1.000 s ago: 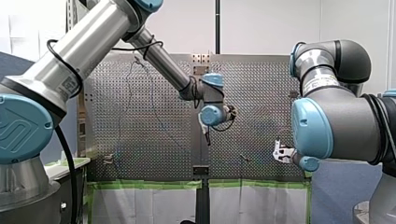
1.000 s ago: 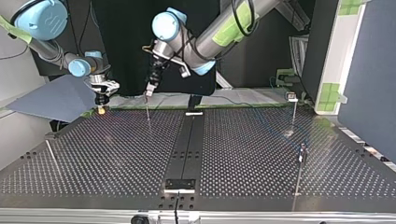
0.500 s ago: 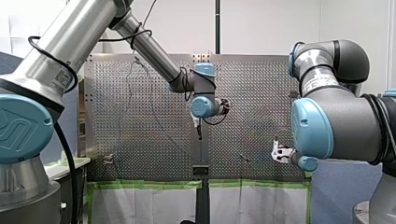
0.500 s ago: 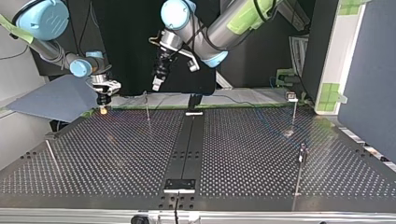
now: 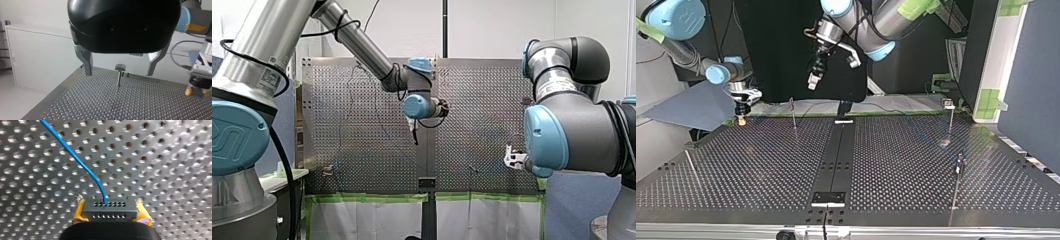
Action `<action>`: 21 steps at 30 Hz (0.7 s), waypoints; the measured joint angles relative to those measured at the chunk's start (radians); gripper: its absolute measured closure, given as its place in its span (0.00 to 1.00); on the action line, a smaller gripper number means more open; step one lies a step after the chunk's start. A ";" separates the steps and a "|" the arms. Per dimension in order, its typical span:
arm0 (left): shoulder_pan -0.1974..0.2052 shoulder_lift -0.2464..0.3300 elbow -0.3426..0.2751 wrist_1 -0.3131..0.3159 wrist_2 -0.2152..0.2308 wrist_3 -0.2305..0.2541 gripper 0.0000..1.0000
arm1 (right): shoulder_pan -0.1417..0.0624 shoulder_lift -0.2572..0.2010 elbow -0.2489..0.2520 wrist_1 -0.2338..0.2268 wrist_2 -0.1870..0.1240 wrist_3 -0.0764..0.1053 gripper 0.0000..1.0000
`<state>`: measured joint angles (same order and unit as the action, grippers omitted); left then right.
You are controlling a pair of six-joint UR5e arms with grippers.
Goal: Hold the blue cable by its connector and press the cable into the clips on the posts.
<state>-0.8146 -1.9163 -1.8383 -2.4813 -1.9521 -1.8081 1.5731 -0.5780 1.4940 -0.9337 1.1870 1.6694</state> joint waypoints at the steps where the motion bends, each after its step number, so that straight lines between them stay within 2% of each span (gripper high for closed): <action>1: 0.000 0.010 -0.010 0.000 -0.008 0.000 0.00 | 0.000 -0.007 0.001 0.001 0.000 0.000 1.00; 6: -0.003 0.055 -0.055 -0.004 -0.031 0.005 0.00 | 0.003 -0.052 0.006 0.003 0.000 0.010 1.00; 12: -0.012 0.117 -0.117 -0.005 -0.050 0.000 0.00 | 0.008 -0.114 0.035 0.003 -0.002 0.022 1.00; 16: -0.010 0.157 -0.157 0.018 -0.049 -0.009 0.00 | 0.014 -0.149 0.057 -0.003 -0.002 0.021 1.00; 21: -0.006 0.198 -0.198 0.055 -0.060 0.008 0.00 | 0.029 -0.178 0.073 0.000 0.014 0.010 1.00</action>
<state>-0.8207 -1.7181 -2.0363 -2.4265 -2.0121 -1.7999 1.6021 -0.7557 1.5668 -0.9338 1.2008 1.6793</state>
